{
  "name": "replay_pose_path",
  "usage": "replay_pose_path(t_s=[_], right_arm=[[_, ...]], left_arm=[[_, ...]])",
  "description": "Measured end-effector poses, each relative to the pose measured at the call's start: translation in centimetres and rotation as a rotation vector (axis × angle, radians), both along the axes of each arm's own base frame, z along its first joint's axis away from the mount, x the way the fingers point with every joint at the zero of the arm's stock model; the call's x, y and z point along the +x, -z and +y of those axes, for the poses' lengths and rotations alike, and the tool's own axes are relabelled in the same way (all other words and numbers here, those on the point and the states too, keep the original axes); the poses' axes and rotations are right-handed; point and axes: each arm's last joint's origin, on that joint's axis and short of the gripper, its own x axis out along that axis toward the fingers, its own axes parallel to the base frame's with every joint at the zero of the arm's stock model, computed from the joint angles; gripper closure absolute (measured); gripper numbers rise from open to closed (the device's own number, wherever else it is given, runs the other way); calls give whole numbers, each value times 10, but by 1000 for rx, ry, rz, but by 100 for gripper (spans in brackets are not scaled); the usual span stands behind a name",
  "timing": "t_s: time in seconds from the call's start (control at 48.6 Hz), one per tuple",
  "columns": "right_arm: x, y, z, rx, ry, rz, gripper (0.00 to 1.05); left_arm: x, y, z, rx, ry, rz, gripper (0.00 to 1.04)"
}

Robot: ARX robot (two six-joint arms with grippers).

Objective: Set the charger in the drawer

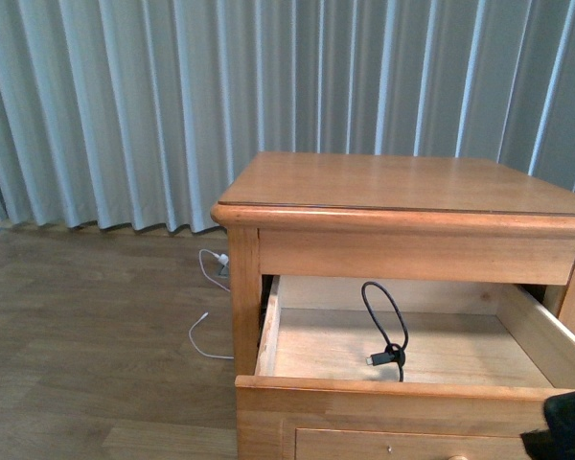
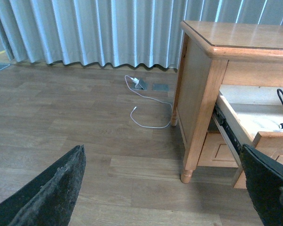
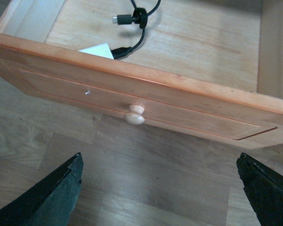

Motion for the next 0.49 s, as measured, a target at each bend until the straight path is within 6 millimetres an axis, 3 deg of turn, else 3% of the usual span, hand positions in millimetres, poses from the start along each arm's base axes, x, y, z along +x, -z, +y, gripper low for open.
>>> replay_pose_path(t_s=[0.144, 0.494], right_arm=[[19, 12, 16, 37, 8, 82, 8], [65, 34, 31, 56, 112, 126, 8]], left_arm=[[0, 0, 0, 0, 1, 0, 6], [0, 0, 0, 0, 0, 0, 6]])
